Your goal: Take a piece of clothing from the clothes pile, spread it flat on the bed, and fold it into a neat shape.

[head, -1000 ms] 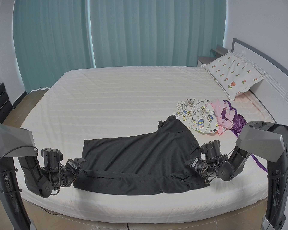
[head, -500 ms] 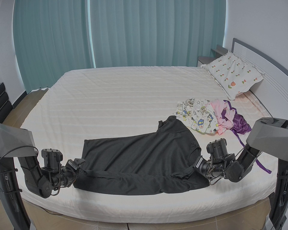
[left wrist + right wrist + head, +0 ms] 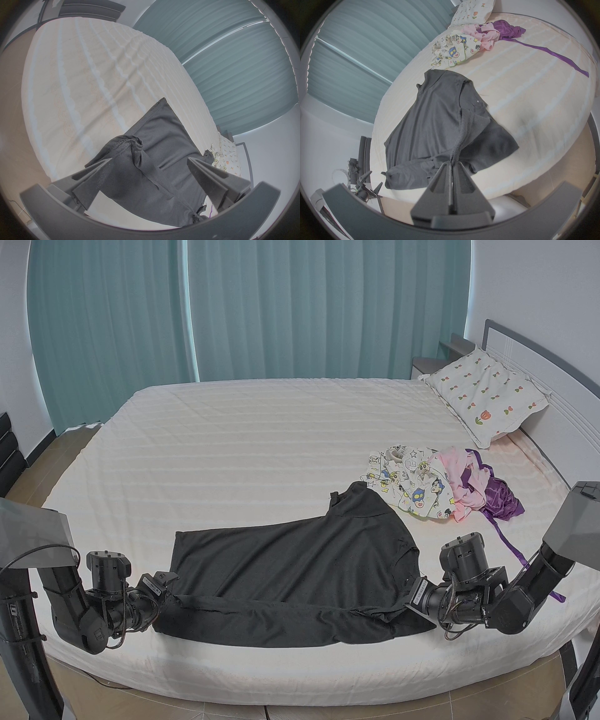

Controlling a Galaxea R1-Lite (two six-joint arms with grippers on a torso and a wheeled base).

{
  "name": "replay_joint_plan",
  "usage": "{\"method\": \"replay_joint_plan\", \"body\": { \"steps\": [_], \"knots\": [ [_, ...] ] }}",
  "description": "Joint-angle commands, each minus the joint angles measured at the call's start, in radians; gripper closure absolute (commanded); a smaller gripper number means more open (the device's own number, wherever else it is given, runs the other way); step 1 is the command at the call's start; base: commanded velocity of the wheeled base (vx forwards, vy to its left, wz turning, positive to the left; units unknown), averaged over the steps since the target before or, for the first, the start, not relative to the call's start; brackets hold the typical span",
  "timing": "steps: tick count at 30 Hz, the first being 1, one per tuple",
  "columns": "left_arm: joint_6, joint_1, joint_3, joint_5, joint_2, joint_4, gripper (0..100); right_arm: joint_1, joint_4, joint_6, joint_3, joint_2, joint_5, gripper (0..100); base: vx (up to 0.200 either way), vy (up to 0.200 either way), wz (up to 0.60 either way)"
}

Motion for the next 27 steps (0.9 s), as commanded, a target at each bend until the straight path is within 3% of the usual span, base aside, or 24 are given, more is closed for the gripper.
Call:
{"method": "replay_joint_plan", "body": {
  "steps": [1, 2, 3, 7, 11, 19, 27],
  "knots": [
    [0.0, 0.0, 0.0, -0.001, 0.001, 0.0, 0, 0.025, -0.003, 0.001, 0.047, -0.014, 0.0, 100, 0.0, 0.0, 0.0],
    [-0.001, 0.0, 0.0, -0.001, 0.001, 0.0, 0, 0.025, -0.003, -0.001, 0.052, -0.013, 0.0, 100, 0.0, 0.0, 0.0],
    [-0.001, 0.0, 0.0, 0.001, 0.0, 0.0, 0, 0.025, -0.002, -0.002, 0.07, -0.01, 0.0, 0, 0.0, 0.0, 0.0],
    [0.0, 0.002, 0.0, 0.001, 0.001, 0.0, 0, 0.071, -0.002, -0.009, 0.156, -0.04, 0.0, 0, 0.0, 0.0, 0.0],
    [0.0, 0.0, 0.0, 0.002, 0.005, 0.0, 0, 0.067, -0.005, -0.007, 0.174, -0.053, 0.004, 0, 0.0, 0.0, 0.0],
    [0.0, 0.0, 0.001, 0.002, 0.008, 0.0, 0, -0.083, -0.054, -0.087, 0.059, 0.05, 0.012, 0, 0.0, 0.0, 0.0],
    [0.0, -0.003, 0.0, 0.002, 0.008, 0.0, 0, -0.125, -0.084, -0.176, -0.045, 0.193, 0.035, 0, 0.0, 0.0, 0.0]
  ]
}}
